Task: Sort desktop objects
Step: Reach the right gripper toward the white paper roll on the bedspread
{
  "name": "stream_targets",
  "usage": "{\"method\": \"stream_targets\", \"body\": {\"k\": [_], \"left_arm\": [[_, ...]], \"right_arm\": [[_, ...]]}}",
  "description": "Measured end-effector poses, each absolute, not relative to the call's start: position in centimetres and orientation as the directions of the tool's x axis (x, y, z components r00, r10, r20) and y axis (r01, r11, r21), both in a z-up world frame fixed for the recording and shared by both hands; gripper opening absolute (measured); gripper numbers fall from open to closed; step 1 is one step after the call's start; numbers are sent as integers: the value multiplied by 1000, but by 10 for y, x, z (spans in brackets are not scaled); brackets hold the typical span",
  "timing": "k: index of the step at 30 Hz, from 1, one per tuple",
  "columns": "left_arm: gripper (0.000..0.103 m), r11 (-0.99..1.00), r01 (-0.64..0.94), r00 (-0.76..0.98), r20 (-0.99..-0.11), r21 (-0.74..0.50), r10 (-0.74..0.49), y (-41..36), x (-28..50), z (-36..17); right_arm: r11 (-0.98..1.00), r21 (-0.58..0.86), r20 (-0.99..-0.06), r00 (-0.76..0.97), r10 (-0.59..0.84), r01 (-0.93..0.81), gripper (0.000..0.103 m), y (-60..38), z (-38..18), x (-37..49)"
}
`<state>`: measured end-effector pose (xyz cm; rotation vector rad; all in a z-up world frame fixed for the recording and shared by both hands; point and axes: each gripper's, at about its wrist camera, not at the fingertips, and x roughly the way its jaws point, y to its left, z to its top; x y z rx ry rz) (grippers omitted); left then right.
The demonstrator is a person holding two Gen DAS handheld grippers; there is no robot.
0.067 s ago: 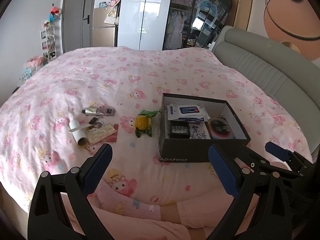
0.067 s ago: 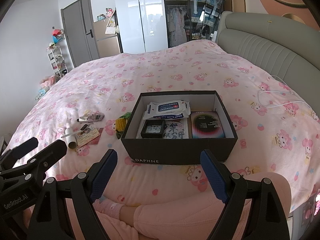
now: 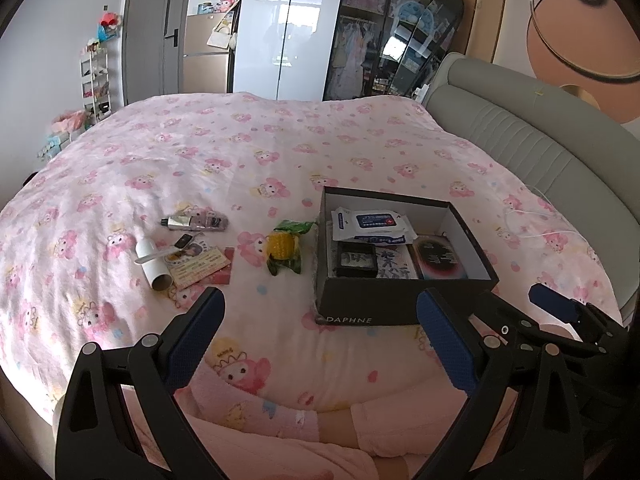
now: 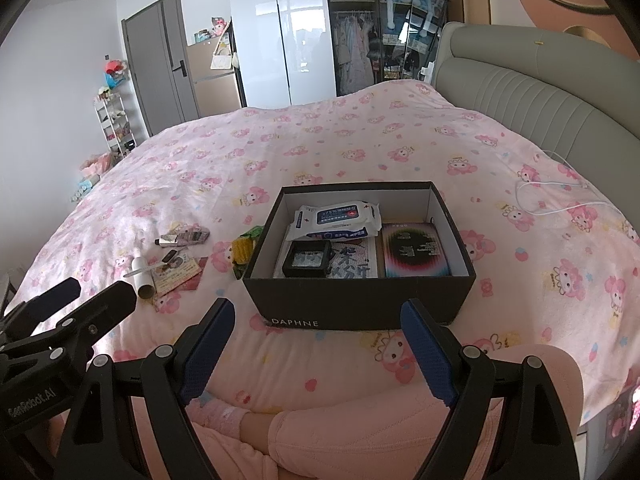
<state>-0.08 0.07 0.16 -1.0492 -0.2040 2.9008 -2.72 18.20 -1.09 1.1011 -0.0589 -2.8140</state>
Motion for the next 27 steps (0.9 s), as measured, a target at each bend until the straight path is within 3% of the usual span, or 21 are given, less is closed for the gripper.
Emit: {"method": "stream_targets", "body": {"k": [6,8,17,27], "left_arm": [[98,-998,-23,-778,-626,-58,54,20,-9,6],[98,-994,-23,-786,-612,-111,86,-3,-11,6],[98,-986,91,-757,-653,-141,24,-60,-19,-12],[97,-923,301,-704,-709,-241,-44,-153,-36,-44]], "right_arm": [[-990,87,-681,-719,-138,107,84,188,-6,-33],[-990,71,-672,-728,-137,121,84,183,-3,-36],[-968,-37,-675,-721,-160,249,84,128,-12,-55],[-901,-8,-707,-640,-302,434,84,43,-25,-100]]}}
